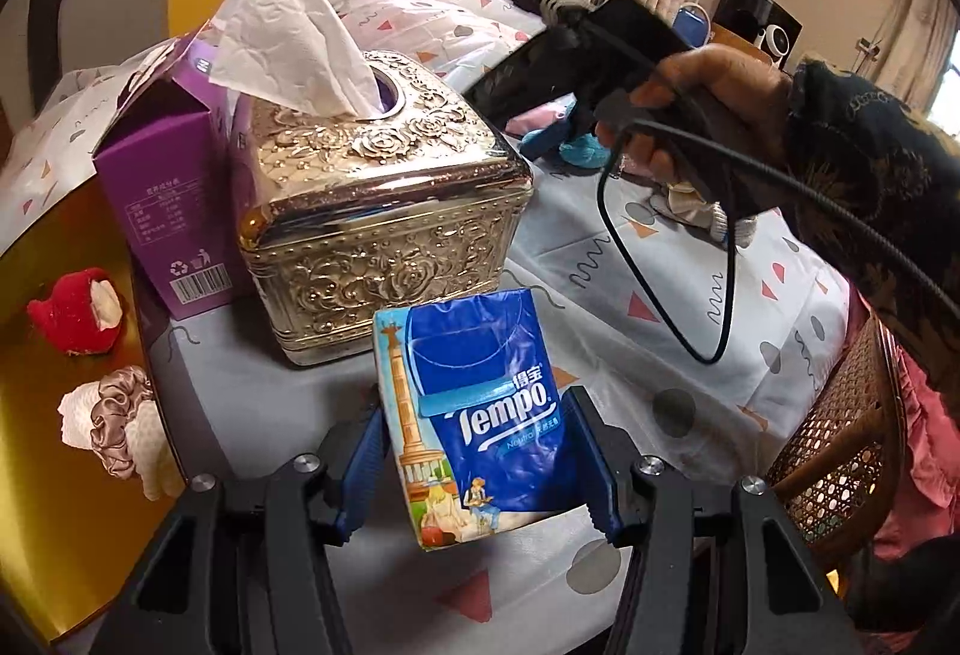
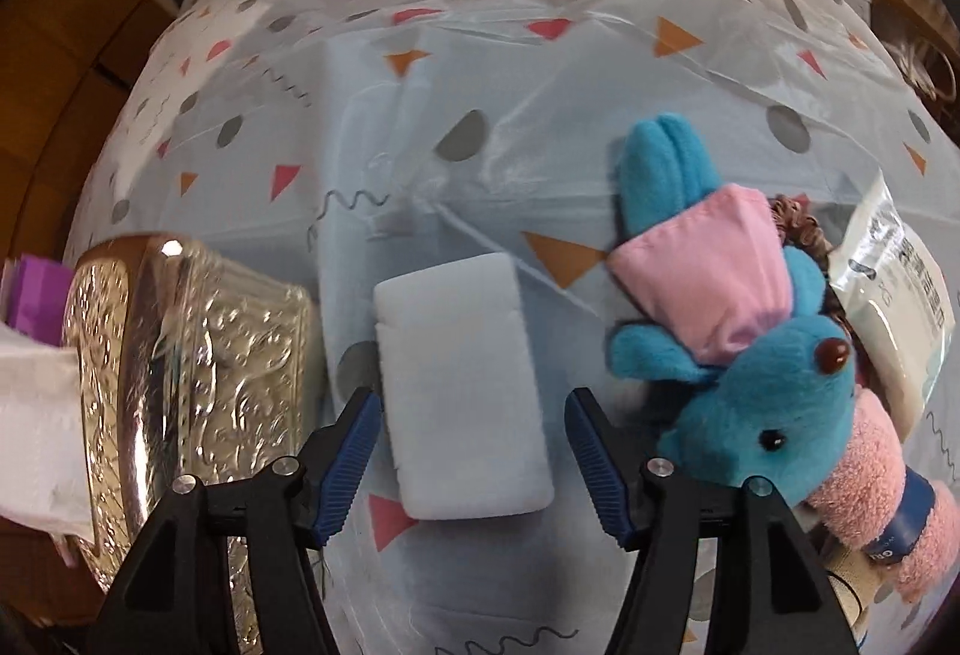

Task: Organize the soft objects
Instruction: 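Hold Tempo pack in left gripper while right gripper reaches white sponge, then place Tempo pack in gold tray with left gripper while right gripper grasps sponge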

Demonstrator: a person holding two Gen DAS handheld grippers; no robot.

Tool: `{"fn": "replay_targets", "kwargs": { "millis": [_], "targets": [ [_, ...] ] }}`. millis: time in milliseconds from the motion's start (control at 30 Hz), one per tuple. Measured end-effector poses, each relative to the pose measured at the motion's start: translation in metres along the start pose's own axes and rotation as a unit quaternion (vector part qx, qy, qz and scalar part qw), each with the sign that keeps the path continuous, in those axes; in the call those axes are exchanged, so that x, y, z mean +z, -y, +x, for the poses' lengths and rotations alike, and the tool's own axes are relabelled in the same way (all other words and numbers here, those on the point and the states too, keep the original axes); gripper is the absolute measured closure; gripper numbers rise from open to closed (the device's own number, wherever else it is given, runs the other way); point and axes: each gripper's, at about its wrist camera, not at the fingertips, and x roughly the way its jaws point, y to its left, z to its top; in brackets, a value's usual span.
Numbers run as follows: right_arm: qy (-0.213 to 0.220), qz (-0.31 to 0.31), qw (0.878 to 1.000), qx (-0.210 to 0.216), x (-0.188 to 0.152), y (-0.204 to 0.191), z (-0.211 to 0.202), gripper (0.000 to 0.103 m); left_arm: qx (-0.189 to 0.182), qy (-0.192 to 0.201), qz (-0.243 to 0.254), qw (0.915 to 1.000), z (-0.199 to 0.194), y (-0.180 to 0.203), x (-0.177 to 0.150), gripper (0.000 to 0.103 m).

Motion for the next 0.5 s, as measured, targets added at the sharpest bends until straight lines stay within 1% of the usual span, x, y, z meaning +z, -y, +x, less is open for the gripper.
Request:
{"fn": "replay_targets", "kwargs": {
  "millis": [67, 100, 133, 167, 200, 233, 333, 433, 500],
  "targets": [
    [-0.008, -0.006, 1.000, -0.020, -0.002, -0.005, 0.010, 0.037, 0.002, 0.002, -0.001, 1.0000, -0.001, -0.001, 0.000, 0.045],
    [0.001, -0.008, 1.000, -0.020, -0.003, -0.006, 0.011, 0.035, 0.003, 0.003, -0.003, 1.0000, -0.003, -0.001, 0.000, 0.045],
    [0.011, -0.007, 1.000, -0.027, -0.004, -0.006, 0.010, 0.037, 0.005, 0.004, -0.004, 1.0000, -0.004, -0.002, -0.001, 0.045],
    [0.017, -0.003, 0.999, -0.042, -0.006, -0.005, 0.009, 0.048, 0.005, 0.005, -0.005, 1.0000, -0.004, -0.003, -0.001, 0.045],
    [0.022, -0.007, 0.997, -0.073, -0.010, -0.006, 0.008, 0.058, 0.006, 0.006, -0.006, 0.9999, -0.006, -0.004, -0.001, 0.045],
    [0.027, -0.012, 0.996, -0.087, -0.015, -0.006, 0.005, 0.072, 0.006, 0.009, -0.007, 0.9999, -0.007, -0.004, -0.001, 0.045],
    [0.026, -0.005, 0.996, -0.084, -0.025, 0.002, -0.001, 0.085, 0.006, 0.014, -0.010, 0.9998, -0.011, -0.006, 0.000, 0.045],
    [0.028, 0.009, 0.996, -0.082, -0.041, 0.010, -0.007, 0.086, 0.004, 0.021, -0.005, 0.9998, -0.016, -0.005, 0.001, 0.045],
    [0.028, 0.016, 0.997, -0.072, -0.054, 0.016, -0.011, 0.086, 0.003, 0.025, -0.002, 0.9997, -0.021, -0.004, 0.002, 0.045]
  ]
}}
